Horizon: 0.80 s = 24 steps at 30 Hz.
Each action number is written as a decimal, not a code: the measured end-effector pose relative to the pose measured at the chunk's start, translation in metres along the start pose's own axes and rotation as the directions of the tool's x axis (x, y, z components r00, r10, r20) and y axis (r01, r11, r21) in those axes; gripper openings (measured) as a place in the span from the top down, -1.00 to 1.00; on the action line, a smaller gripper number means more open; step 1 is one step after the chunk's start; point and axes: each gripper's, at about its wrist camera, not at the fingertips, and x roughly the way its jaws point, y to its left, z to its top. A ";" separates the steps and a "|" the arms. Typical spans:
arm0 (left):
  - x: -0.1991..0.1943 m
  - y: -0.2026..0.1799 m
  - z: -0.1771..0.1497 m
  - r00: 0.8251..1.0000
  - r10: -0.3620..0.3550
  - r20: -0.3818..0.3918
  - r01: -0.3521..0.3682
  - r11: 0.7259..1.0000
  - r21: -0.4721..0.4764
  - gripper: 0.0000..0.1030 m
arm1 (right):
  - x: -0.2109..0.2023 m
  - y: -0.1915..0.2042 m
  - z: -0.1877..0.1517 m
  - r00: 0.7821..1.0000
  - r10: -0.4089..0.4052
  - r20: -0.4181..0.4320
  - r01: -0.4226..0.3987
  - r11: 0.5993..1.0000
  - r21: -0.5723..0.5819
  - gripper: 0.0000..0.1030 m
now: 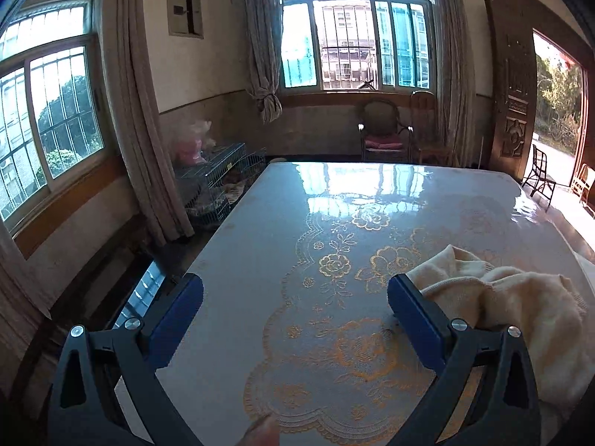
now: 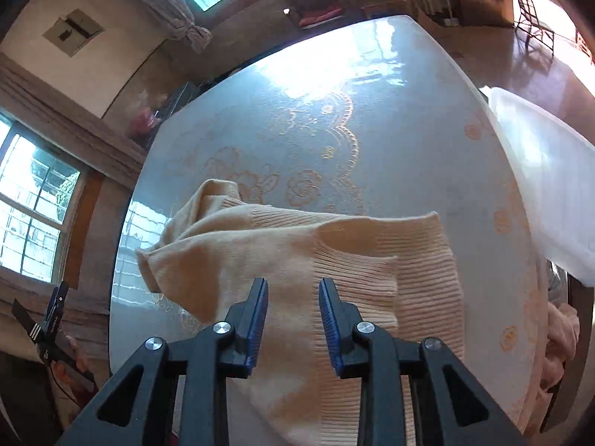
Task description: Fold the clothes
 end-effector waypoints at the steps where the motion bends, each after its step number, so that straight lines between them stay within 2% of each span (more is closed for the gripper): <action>1: 0.003 -0.011 -0.001 1.000 -0.020 -0.006 0.020 1.000 0.011 -0.97 | 0.000 -0.026 -0.007 1.000 0.002 -0.007 -0.001 0.998 0.059 0.39; 3: 0.009 -0.035 -0.003 0.998 -0.063 -0.025 0.064 0.997 0.038 -0.97 | 0.001 -0.068 -0.019 0.995 0.102 0.017 -0.103 0.980 0.168 0.39; 4: 0.011 -0.045 -0.004 0.995 -0.090 -0.037 0.092 0.995 0.048 -0.97 | 0.004 -0.081 -0.023 0.989 0.143 0.030 -0.146 0.971 0.188 0.39; 6: 0.010 -0.063 -0.009 0.985 -0.161 -0.067 0.164 0.985 0.046 -0.97 | 0.013 -0.092 -0.028 0.979 0.198 0.046 -0.203 0.957 0.207 0.39; 8: 0.005 -0.079 -0.017 0.976 -0.201 -0.080 0.205 0.977 0.049 -0.97 | 0.028 -0.098 -0.026 0.972 0.230 0.040 -0.233 0.948 0.218 0.39; 11: -0.005 -0.090 -0.028 0.975 -0.205 -0.086 0.211 0.975 0.066 -0.97 | 0.052 -0.105 -0.022 0.965 0.263 0.011 -0.259 0.938 0.230 0.39; 13: -0.009 -0.091 -0.038 0.980 -0.181 -0.088 0.188 0.979 0.084 -0.97 | 0.065 -0.103 -0.019 0.950 0.311 -0.020 -0.299 0.928 0.222 0.39; 15: -0.011 -0.086 -0.047 0.985 -0.148 -0.093 0.157 0.983 0.095 -0.97 | 0.076 -0.096 -0.016 0.952 0.299 -0.061 -0.283 0.940 0.190 0.39; 18: -0.009 -0.078 -0.051 0.989 -0.101 -0.111 0.109 0.992 0.066 -0.97 | 0.078 -0.077 -0.013 0.970 0.237 -0.047 -0.231 0.966 0.114 0.66; 19: -0.008 -0.073 -0.052 0.989 -0.091 -0.115 0.097 0.994 0.052 -0.97 | 0.076 -0.067 -0.015 0.972 0.231 -0.037 -0.227 0.970 0.081 0.82; 20: -0.007 -0.068 -0.052 0.990 -0.081 -0.117 0.086 0.996 0.038 -0.97 | 0.071 -0.051 -0.021 0.966 0.256 -0.034 -0.255 0.966 0.036 0.89; 24: -0.005 -0.051 -0.053 0.993 -0.052 -0.111 0.049 0.999 -0.022 -0.97 | 0.049 0.021 -0.056 0.939 0.339 -0.058 -0.344 0.922 -0.178 0.91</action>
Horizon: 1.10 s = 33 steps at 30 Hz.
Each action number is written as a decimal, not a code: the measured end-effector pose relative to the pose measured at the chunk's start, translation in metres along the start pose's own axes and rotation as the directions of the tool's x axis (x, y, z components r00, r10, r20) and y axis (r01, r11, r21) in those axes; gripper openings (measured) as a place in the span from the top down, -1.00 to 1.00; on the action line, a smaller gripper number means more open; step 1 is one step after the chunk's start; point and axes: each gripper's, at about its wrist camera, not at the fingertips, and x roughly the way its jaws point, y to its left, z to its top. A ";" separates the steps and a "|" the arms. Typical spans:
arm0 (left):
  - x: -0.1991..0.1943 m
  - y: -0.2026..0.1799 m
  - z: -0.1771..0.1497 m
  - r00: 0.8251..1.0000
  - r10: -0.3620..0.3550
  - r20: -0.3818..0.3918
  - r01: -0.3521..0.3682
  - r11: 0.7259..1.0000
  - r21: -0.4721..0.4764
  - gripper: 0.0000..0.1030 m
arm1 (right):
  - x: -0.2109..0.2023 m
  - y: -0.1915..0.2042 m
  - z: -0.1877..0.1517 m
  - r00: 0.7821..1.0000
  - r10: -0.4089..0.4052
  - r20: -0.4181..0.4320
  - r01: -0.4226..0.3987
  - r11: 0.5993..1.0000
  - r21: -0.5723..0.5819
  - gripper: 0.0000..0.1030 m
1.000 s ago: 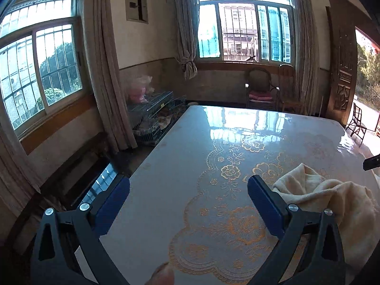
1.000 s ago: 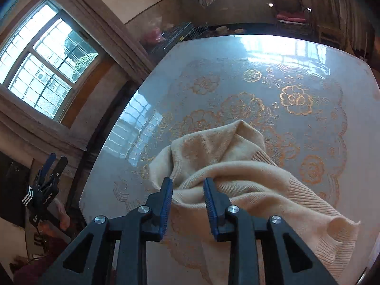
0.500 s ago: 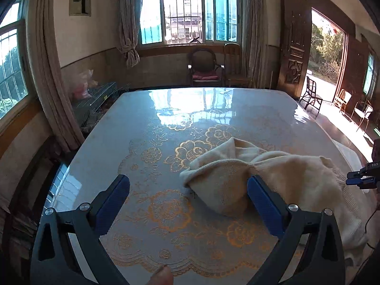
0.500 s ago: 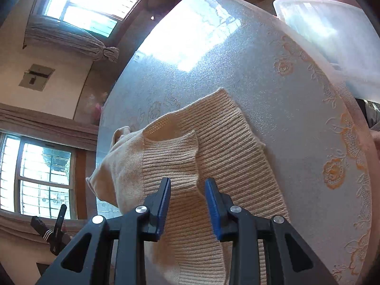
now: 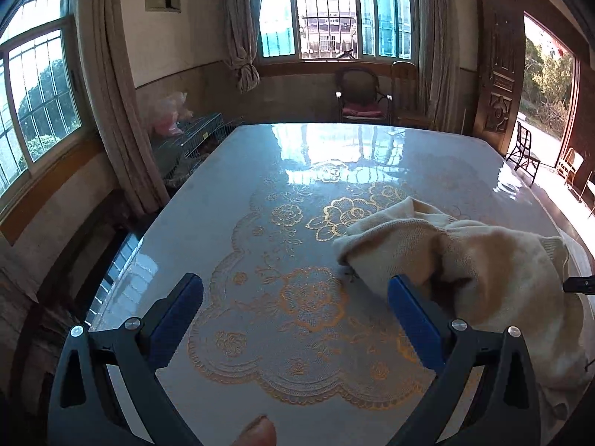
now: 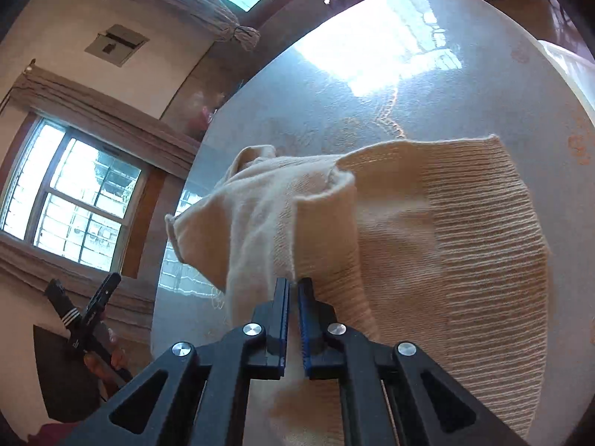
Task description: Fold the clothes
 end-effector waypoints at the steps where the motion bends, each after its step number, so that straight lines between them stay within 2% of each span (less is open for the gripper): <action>1: 0.001 0.003 0.000 1.000 0.003 0.002 -0.003 1.000 -0.012 -0.97 | 0.003 0.025 -0.011 0.999 0.031 -0.016 -0.032 0.998 -0.052 0.91; 4: 0.003 0.010 0.003 1.000 0.014 0.007 -0.014 1.000 -0.025 -0.97 | 0.017 0.100 -0.059 0.980 0.137 -0.143 -0.162 0.970 -0.181 0.91; 5: 0.004 0.012 0.004 1.000 0.013 0.009 -0.013 1.000 -0.026 -0.97 | 0.020 0.117 -0.075 0.972 0.146 -0.186 -0.183 0.962 -0.205 0.91; 7: 0.006 0.016 0.005 1.000 0.005 0.006 -0.005 0.999 -0.037 -0.97 | 0.011 0.129 -0.095 0.972 0.124 -0.199 -0.168 0.961 -0.219 0.89; 8: 0.007 0.016 0.007 1.000 -0.008 -0.001 0.008 0.999 -0.044 -0.97 | -0.002 0.120 -0.091 0.980 0.139 -0.144 -0.164 0.971 -0.175 0.80; 9: 0.007 0.017 0.006 1.000 -0.021 -0.006 0.021 0.999 -0.048 -0.97 | -0.020 0.103 -0.082 0.991 0.115 -0.063 -0.122 0.984 -0.126 0.70; 10: 0.008 0.018 0.005 1.000 -0.027 -0.008 0.027 0.998 -0.050 -0.97 | -0.039 0.081 -0.073 0.998 0.057 0.013 -0.056 0.995 -0.086 0.45; 12: 0.008 0.017 0.003 0.999 -0.031 -0.019 0.031 0.998 -0.049 -0.97 | -0.069 0.027 -0.054 0.991 -0.062 0.120 0.059 0.998 0.033 0.41; 13: 0.006 0.016 0.002 0.999 -0.036 -0.022 0.035 0.999 -0.042 -0.97 | -0.080 -0.003 -0.048 0.984 -0.099 0.148 0.081 0.990 0.118 0.40; 16: 0.000 0.016 -0.002 1.000 -0.017 -0.016 0.017 1.000 -0.015 -0.97 | -0.097 -0.080 -0.035 0.973 -0.163 0.163 0.113 0.953 0.282 0.40; 18: -0.004 0.016 -0.003 1.000 -0.003 -0.012 0.003 1.000 0.002 -0.97 | -0.097 -0.120 -0.029 0.977 -0.152 0.150 0.090 0.929 0.359 0.40; 21: -0.007 0.019 -0.003 1.000 0.025 -0.011 -0.025 1.000 0.007 -0.97 | -0.096 -0.151 -0.022 0.978 -0.126 0.167 0.051 0.918 0.394 0.40; 23: -0.008 0.021 -0.003 0.999 0.041 -0.016 -0.042 0.999 -0.003 -0.97 | -0.093 -0.164 -0.017 0.982 -0.085 0.167 0.013 0.921 0.390 0.40; 27: -0.007 0.016 -0.001 0.998 0.051 -0.035 -0.052 0.998 -0.038 -0.97 | -0.082 -0.182 -0.004 0.992 -0.064 0.111 0.019 0.931 0.365 0.40; 33: -0.012 0.007 0.001 0.996 0.079 -0.032 -0.080 0.996 -0.044 -0.97 | -0.061 -0.187 0.012 0.998 0.024 0.054 -0.040 0.948 0.316 0.46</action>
